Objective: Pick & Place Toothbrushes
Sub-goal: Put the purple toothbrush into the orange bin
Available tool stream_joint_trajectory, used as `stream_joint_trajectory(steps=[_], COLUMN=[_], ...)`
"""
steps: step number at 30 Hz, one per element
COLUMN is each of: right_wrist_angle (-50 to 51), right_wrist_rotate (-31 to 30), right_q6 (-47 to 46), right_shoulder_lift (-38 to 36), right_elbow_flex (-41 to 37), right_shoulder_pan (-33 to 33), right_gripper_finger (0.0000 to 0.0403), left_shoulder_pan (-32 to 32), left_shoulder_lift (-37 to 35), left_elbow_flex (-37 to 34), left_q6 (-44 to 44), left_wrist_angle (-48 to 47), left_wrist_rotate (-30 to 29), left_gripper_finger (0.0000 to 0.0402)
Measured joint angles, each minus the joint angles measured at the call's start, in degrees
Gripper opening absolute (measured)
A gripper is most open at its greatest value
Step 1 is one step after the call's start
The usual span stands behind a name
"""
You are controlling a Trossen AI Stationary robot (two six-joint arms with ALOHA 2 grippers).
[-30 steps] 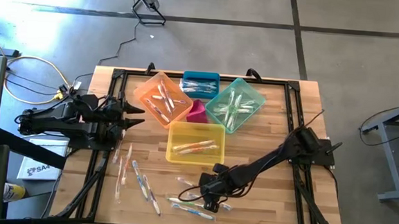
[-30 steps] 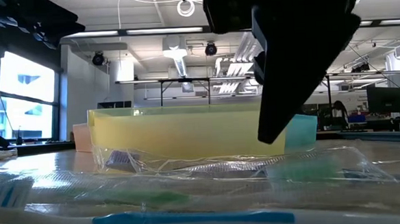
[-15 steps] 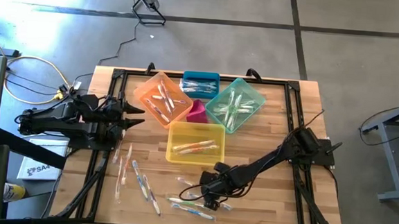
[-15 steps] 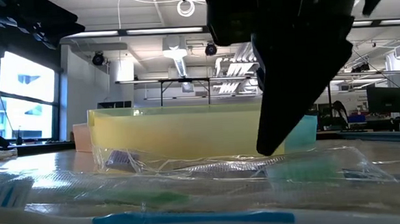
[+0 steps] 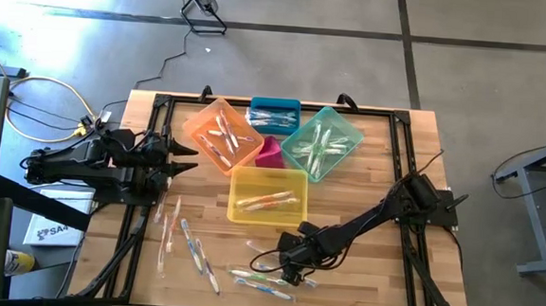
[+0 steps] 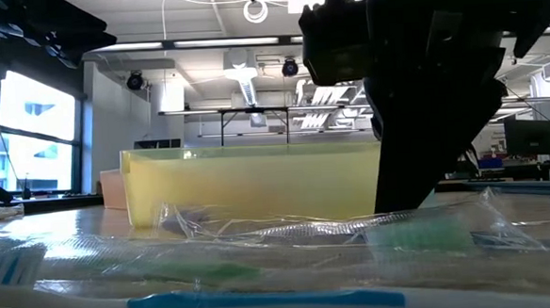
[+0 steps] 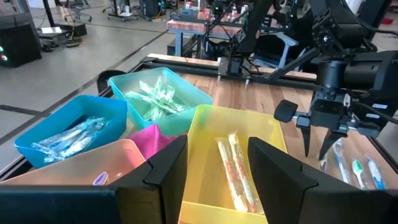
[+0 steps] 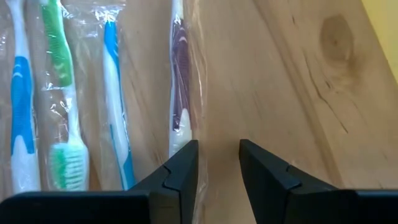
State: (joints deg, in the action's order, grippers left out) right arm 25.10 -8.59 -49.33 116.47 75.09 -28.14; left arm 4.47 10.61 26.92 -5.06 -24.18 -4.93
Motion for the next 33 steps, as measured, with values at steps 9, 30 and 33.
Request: stream_joint_trajectory(steps=[9, 30, 33], right_wrist_angle=[-0.70, -1.41, -1.18], right_wrist_rotate=[-0.49, 4.88, 4.44], right_q6=[0.05, 4.24, 4.48], right_shoulder_lift=[-0.01, -1.54, -3.41], right_elbow_flex=[-0.02, 3.02, 3.06], right_shoulder_pan=[1.30, 3.96, 4.00], right_gripper_finger=[0.0111, 0.0072, 0.0053], left_shoulder_pan=[0.00, 0.00, 0.00], left_shoulder_lift=[0.00, 0.02, 0.02], left_elbow_flex=[0.00, 0.00, 0.00], left_q6=[-0.02, -1.25, -1.25], left_wrist_angle=[0.00, 0.00, 0.00], left_wrist_rotate=[0.00, 0.00, 0.00], left_gripper_finger=[0.0164, 0.0164, 0.0164])
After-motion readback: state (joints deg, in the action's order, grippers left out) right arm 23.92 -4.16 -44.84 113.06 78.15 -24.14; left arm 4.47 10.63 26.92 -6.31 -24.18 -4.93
